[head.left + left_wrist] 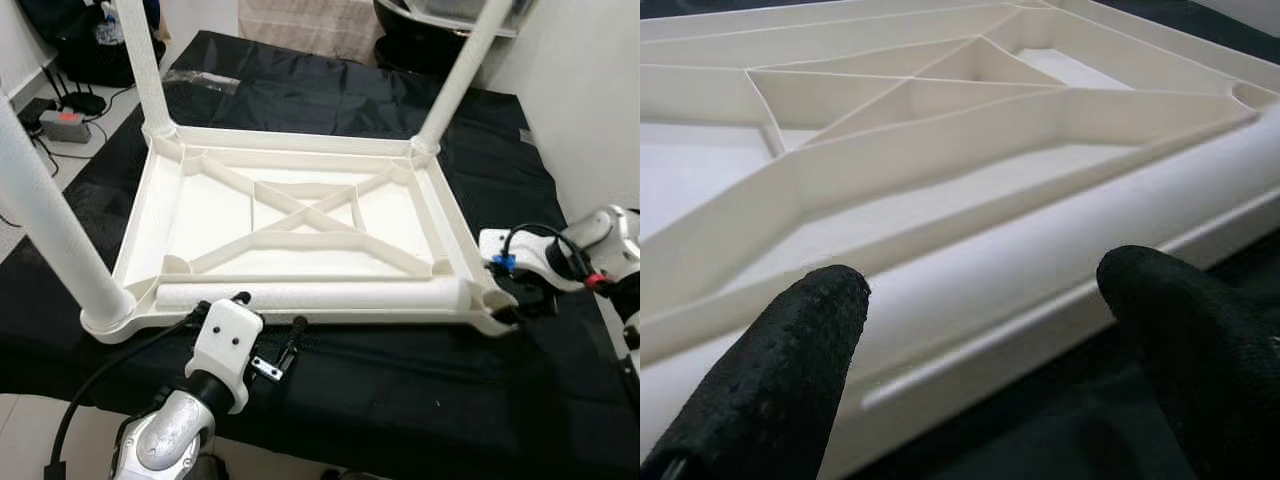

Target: Building children table

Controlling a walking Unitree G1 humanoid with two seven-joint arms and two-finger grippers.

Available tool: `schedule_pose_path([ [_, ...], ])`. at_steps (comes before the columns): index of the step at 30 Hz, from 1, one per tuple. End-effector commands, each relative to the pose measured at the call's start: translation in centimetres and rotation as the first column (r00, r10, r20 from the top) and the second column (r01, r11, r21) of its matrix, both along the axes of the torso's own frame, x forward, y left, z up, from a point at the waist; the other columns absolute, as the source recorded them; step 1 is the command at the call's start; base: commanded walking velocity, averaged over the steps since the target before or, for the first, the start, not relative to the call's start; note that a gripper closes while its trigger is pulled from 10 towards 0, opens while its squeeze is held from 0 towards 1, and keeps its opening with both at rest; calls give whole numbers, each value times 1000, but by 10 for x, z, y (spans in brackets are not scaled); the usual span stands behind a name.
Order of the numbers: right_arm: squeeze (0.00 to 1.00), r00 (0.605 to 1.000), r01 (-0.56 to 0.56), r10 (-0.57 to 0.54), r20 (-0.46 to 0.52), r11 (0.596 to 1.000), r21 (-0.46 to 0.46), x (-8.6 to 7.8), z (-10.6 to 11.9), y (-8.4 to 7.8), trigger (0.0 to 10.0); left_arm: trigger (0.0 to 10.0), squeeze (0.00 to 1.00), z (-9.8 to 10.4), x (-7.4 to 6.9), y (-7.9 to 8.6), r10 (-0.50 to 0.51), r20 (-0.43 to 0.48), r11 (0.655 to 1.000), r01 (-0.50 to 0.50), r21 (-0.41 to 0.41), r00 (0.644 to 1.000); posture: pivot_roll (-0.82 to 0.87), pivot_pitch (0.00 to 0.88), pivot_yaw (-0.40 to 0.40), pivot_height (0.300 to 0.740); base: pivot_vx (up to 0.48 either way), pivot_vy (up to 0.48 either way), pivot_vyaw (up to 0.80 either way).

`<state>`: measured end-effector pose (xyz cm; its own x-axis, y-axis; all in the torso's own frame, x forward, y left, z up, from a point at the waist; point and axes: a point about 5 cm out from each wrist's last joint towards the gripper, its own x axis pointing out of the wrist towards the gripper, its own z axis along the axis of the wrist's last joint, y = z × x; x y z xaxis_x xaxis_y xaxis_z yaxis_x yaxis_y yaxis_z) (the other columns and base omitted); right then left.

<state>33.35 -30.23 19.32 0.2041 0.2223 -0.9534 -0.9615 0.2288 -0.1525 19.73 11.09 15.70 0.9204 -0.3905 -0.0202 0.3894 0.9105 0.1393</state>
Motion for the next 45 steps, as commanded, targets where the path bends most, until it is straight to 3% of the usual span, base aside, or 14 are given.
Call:
schedule_pose_path([
  [1, 0, 992, -51, 53, -118, 998, 24, -14, -6, -5, 10000, 10000, 0, -1, -2, 0, -2, -6, 1000, 2, 10, 1000, -29, 183, -160, 740, 0, 0, 0],
  [3, 0, 970, -136, 146, -195, 989, 66, -34, -9, -4, 10000, 10000, 0, -1, -1, 0, 1, -3, 1000, -1, 10, 1000, -36, 182, -161, 740, 0, 0, 0],
  [9, 0, 949, -179, 213, -233, 971, 157, -52, -13, 11, 10000, 10000, 0, 0, 1, 0, 2, 0, 1000, -2, 8, 1000, -37, 179, -159, 740, 0, 0, 0],
  [14, 0, 951, -179, 217, -219, 967, 181, -50, -14, 17, 10000, 10000, 0, 3, 2, 2, 28, 2, 1000, -28, -13, 1000, -34, 180, -156, 740, 0, 0, 0],
  [16, 0, 957, -175, 210, -201, 969, 176, -42, -16, 20, 10000, 10000, 0, 13, 0, 12, 162, 16, 986, -161, -39, 987, -26, 182, -152, 740, 0, 0, 0],
  [19, 0, 957, -175, 210, -201, 969, 177, -41, -15, 21, 10000, 10000, 0, 16, -2, 17, 222, 19, 974, -221, -43, 975, -26, 182, -152, 740, 0, 0, 0],
  [21, 0, 957, -173, 208, -204, 969, 177, -41, -11, 25, 10000, 10000, 0, 18, -10, 31, 367, -13, 928, -367, -65, 930, -9, 189, -153, 740, 0, 0, 0],
  [22, 0, 957, -173, 208, -204, 969, 177, -41, -11, 25, 10000, 10000, 0, 18, -10, 31, 367, -13, 928, -367, -65, 930, -9, 189, -153, 740, 0, 0, 0],
  [24, 0, 958, -170, 204, -201, 970, 174, -39, -9, 28, 10000, 10000, 0, 14, -21, 46, 496, -69, 863, -500, -66, 866, 4, 192, -155, 740, 0, 0, 0],
  [27, 0, 958, -170, 203, -201, 970, 173, -38, -9, 29, 10000, 10000, 0, 13, -24, 53, 546, -100, 829, -554, -78, 832, 4, 191, -153, 740, 0, 0, 0],
  [29, 0, 959, -169, 202, -198, 971, 169, -37, -8, 30, 10000, 10000, 0, 9, -27, 58, 599, -184, 768, -624, -141, 779, 8, 191, -149, 740, 0, 0, 0],
  [33, 0, 962, -168, 197, -191, 973, 160, -35, -8, 29, 10000, 10000, 0, 9, -31, 56, 611, -241, 734, -654, -182, 754, 7, 191, -147, 740, 0, 0, 0],
  [39, 0, 964, -163, 191, -187, 975, 153, -33, -8, 28, 10000, 10000, 0, 12, -36, 50, 612, -261, 723, -662, -199, 746, 8, 189, -147, 740, 0, 0, 0],
  [45, 0, 965, -159, 184, -187, 977, 142, -31, -8, 29, 10000, 10000, 0, 17, -44, 39, 585, -339, 676, -674, -299, 737, 10, 184, -149, 740, 0, 0, 0],
])
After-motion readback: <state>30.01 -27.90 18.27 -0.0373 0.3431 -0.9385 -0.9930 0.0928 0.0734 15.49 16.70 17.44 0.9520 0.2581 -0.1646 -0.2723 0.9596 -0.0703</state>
